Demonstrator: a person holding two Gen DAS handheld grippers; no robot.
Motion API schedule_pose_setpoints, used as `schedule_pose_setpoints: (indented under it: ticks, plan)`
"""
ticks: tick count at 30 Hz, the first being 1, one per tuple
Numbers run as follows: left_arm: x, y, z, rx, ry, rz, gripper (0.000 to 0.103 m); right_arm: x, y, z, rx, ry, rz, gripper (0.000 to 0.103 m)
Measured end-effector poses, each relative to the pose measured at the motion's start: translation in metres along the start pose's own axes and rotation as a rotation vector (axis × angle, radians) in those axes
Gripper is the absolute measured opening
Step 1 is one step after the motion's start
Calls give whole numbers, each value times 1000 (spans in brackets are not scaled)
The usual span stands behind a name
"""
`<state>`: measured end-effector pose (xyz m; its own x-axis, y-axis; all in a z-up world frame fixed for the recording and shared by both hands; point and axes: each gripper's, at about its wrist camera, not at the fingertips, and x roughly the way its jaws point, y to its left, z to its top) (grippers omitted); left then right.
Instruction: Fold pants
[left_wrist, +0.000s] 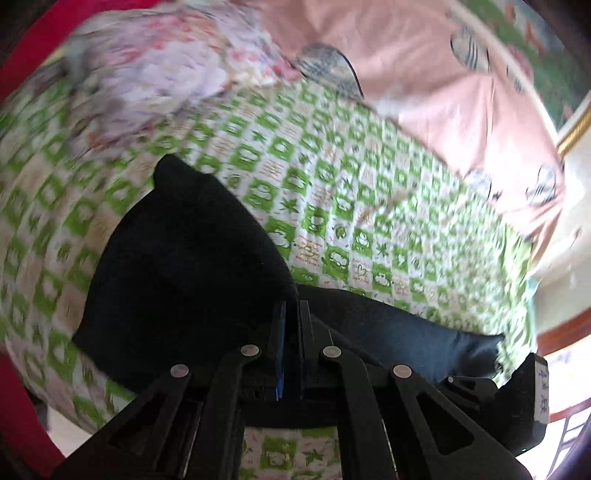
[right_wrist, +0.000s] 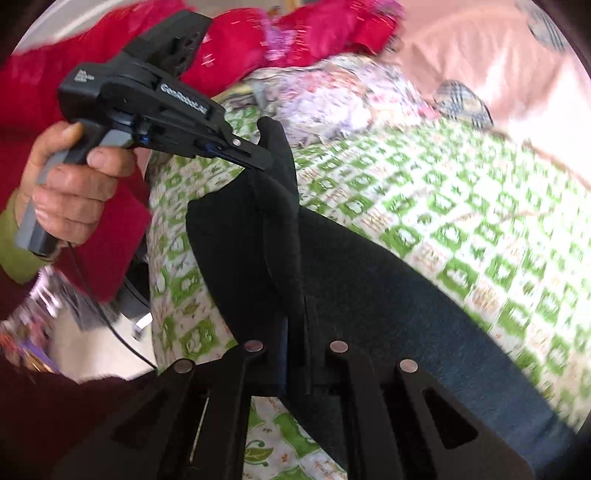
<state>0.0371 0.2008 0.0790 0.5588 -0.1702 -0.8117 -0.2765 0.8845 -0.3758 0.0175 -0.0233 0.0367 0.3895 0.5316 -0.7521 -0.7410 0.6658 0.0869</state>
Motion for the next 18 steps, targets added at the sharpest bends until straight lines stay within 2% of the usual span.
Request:
schedule_pose_setpoints:
  ticks: [5,11,18]
  plan:
    - [-24,31,-40,-82,-67,-53,3,3,26,-5,-158,44,-80,7]
    - [-18,62,-71,-125,-73,-95,3,12,26,-9,-143,80,-78,7]
    - [-6,86,-85,-175,-62,-122,3,23,33,-12,-158,121,-87,7]
